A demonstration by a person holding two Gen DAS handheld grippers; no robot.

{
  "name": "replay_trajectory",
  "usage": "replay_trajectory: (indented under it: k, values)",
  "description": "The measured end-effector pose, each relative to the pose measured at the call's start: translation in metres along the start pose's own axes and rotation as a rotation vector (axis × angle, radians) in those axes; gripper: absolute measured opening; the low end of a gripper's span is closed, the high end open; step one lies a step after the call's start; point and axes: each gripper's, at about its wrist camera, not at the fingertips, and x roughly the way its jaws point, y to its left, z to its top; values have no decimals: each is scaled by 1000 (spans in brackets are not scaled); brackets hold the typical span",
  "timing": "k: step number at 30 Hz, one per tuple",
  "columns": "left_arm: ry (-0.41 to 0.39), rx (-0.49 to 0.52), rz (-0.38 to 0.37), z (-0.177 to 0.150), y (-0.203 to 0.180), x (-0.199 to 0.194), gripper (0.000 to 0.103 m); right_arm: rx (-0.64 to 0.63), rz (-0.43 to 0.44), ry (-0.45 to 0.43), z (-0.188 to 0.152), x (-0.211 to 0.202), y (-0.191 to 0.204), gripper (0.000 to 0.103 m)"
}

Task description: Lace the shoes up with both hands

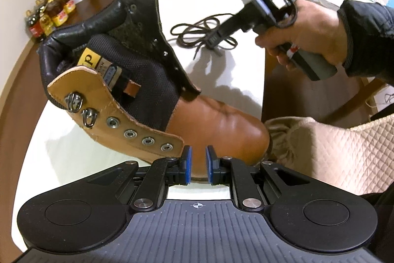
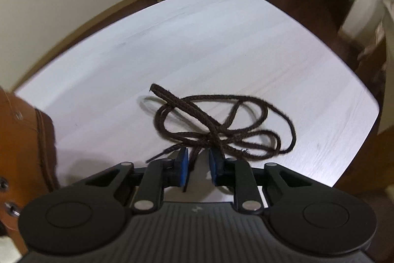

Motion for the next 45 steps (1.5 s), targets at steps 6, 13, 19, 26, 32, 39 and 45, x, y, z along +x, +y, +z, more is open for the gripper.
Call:
replay_trajectory:
  k: [6,13,19,26,32,39,45]
  values:
    - [-14,-19,-2,-1,2,-3,13,308,252,87,-9,-14,-43,2]
    - [-22,-43,-2,-8,6,-7,13,912,687,235,-68,-48,-90,2]
    - [-20,-83,21,-13,7,-11,13,1047,880,309,-100,-46,-53,2]
    - [-22,-96,61,-20,7,-14,13,1001,940,212,-104,-46,-5,2]
    - [-30,-34,2,-29,5,-14,13,1064,907,58,-113,-34,13,2]
    - [-28,-16,-22,-42,11,-18,13,1002,856,-17,-115,-32,31,2]
    - [-30,-14,-26,-48,15,-14,13,998,849,-1,-123,-28,41,2]
